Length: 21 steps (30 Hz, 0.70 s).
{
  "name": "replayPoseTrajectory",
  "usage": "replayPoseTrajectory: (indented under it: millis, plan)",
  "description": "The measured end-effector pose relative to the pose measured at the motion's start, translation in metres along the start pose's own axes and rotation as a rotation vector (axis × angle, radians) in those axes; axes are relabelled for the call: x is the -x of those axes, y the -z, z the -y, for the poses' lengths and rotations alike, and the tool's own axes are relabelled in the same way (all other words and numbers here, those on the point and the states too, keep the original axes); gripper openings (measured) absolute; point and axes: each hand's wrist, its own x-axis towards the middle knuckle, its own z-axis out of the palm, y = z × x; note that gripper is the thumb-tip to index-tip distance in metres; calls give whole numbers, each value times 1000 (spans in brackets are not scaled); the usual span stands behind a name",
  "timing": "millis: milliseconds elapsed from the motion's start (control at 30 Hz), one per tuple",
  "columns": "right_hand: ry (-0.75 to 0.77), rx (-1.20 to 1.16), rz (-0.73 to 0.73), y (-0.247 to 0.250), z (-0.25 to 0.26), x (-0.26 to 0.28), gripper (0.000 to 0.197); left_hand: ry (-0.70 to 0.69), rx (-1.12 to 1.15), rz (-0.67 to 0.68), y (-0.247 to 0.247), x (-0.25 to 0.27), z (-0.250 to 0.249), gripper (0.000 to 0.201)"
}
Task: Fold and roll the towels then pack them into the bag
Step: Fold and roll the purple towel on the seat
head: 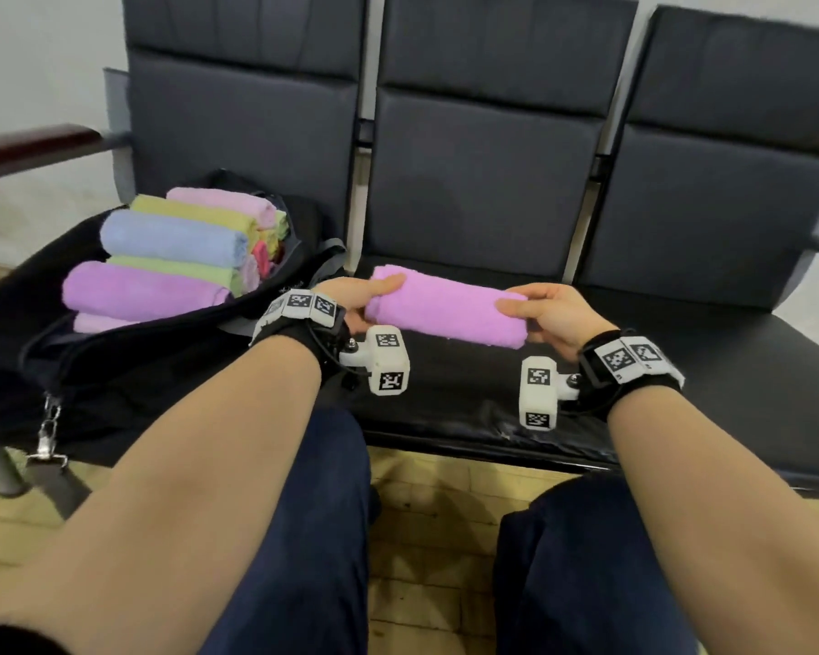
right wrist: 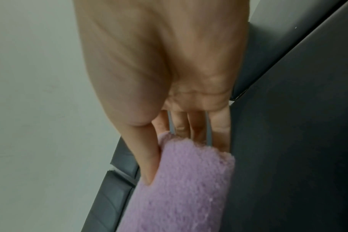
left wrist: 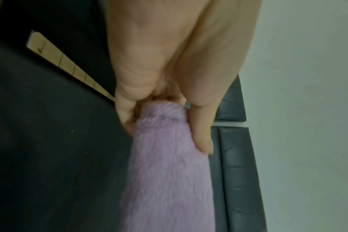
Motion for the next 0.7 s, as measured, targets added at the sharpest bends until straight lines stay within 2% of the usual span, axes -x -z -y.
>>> replayPoseTrajectory:
  millis: [67,167,233,333,467,600,700]
  plan:
    - [25,-8,-16,-15,10,2,10,-54,76,-106,5,5,-4,60]
    - [51,-25,-3,-41,22,4,12,-187,33,-321,19,10,-12,61]
    - [57,-36,16,-59,30,2,11,-244,9,-406,31,12,-17,60]
    - [55,-31,55,-86,44,-7,15,-280,-21,-482,58,7,-22,61]
    - [45,14,103,-128,68,-24,16,-293,134,-579,99,2,-32,70]
    - [30,50,186,-183,90,-42,24,-285,184,-659,149,0,-45,61]
    - [2,95,249,-228,102,-54,19,-242,141,-724,190,0,-49,58]
